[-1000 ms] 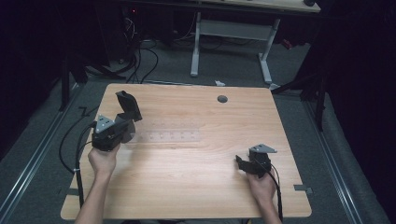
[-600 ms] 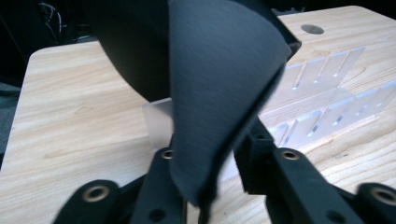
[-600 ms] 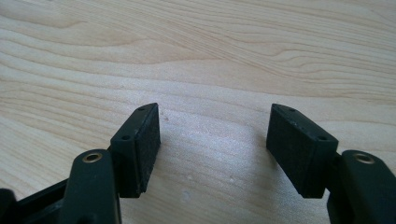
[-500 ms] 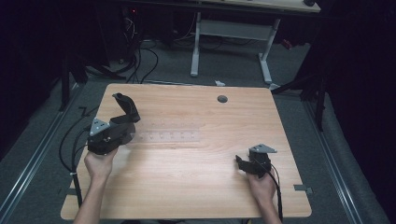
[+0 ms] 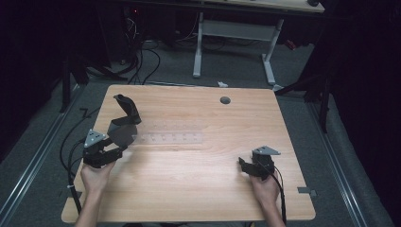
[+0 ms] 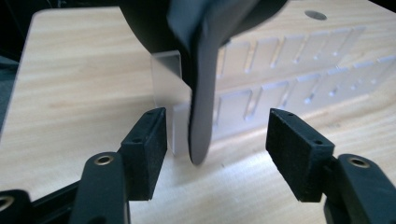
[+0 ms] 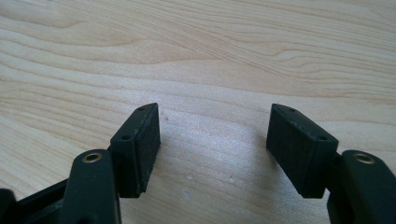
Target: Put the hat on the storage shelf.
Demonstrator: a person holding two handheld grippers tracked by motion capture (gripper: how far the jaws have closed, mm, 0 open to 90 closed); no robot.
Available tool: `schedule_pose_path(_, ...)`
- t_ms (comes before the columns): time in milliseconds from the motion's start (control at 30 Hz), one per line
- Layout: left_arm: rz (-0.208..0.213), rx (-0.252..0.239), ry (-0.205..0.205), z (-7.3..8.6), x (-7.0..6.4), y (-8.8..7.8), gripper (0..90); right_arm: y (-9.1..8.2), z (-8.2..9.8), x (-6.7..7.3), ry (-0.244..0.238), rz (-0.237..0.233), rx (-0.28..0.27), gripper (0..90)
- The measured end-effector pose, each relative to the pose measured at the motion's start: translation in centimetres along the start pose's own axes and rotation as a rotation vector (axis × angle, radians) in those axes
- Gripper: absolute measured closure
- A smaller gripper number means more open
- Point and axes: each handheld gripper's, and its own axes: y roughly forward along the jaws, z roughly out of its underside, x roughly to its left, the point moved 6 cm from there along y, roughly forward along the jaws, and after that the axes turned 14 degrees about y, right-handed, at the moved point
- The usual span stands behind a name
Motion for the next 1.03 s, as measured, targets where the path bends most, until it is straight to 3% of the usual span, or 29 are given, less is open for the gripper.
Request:
schedule_pose_path(400, 0.006, 0.072, -0.02, 4.0, -0.3, -0.9, 36.4, 0.0, 0.0, 0.0, 0.002, 0.0, -0.001, 35.2)
schedule_pose_path(533, -0.009, 0.085, 0.002, 5.2, -0.5, -0.8, 37.0, 0.0, 0.0, 0.0, 0.001, 0.0, 0.0, 35.2)
schedule_pose_path(833, -0.055, 0.162, 0.112, 8.1, -0.3, -0.1, 35.1, 0.0, 0.0, 0.0, 0.001, 0.0, 0.0, 35.1)
schedule_pose_path(1033, -0.05, 0.166, 0.115, 8.2, -0.3, -0.1, 31.8, 0.0, 0.0, 0.0, -0.001, -0.002, 0.0, 35.2)
